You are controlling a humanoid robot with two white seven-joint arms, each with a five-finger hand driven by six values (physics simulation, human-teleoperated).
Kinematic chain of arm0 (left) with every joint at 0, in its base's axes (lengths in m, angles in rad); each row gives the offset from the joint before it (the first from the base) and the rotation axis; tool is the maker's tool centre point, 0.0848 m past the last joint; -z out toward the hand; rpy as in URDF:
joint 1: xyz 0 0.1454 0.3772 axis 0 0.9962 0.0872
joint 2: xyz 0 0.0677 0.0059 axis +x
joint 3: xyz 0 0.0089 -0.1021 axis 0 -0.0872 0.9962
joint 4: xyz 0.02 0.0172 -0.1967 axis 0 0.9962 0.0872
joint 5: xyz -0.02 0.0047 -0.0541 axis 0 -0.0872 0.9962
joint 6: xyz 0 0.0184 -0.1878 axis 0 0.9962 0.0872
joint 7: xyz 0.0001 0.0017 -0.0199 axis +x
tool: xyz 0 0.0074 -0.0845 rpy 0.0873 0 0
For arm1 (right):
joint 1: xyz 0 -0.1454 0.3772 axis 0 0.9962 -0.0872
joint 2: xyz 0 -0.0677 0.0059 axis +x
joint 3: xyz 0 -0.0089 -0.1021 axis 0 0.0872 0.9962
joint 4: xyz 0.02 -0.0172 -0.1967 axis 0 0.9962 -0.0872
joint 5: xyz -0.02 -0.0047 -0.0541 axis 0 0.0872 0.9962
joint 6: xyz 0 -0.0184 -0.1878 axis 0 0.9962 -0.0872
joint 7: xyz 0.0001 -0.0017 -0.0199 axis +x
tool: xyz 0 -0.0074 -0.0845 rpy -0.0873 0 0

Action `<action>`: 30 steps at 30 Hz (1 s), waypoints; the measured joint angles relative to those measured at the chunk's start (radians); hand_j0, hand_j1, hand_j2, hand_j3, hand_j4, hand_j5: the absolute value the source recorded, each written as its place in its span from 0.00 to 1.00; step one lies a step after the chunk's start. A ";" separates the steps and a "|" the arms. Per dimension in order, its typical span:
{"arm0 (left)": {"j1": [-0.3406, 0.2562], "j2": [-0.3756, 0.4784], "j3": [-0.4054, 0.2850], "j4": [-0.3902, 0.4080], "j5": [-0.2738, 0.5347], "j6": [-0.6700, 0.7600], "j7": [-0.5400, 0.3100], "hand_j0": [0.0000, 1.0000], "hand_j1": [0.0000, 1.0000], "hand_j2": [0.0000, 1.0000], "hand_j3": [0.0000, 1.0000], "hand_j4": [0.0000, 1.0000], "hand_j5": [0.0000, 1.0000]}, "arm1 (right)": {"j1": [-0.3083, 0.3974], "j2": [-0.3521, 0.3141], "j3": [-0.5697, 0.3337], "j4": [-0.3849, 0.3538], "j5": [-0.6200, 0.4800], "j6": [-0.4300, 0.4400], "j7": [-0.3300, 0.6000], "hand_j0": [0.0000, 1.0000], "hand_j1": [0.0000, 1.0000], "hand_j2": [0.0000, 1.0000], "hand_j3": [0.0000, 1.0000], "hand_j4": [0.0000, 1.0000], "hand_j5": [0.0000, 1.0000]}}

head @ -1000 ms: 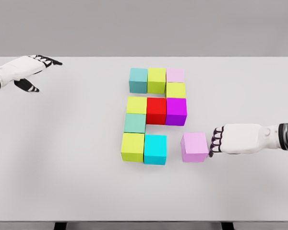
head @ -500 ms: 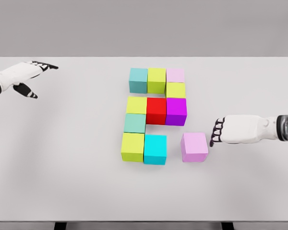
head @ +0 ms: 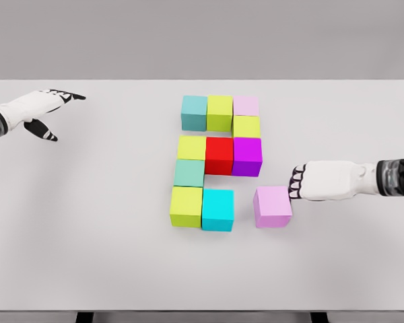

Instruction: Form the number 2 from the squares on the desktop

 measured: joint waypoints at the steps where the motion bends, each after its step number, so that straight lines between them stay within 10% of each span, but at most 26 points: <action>1: -0.003 0.000 0.000 0.002 0.000 0.000 0.000 1.00 1.00 1.00 1.00 1.00 1.00 | 0.000 0.001 0.000 -0.001 0.000 0.000 0.000 0.72 0.72 0.72 0.72 0.72 0.72; 30: -0.005 0.007 0.004 0.020 0.012 0.000 0.000 1.00 1.00 1.00 1.00 1.00 1.00 | 0.014 -0.019 0.011 -0.044 -0.003 0.003 -0.007 0.72 0.72 0.72 0.72 0.72 0.72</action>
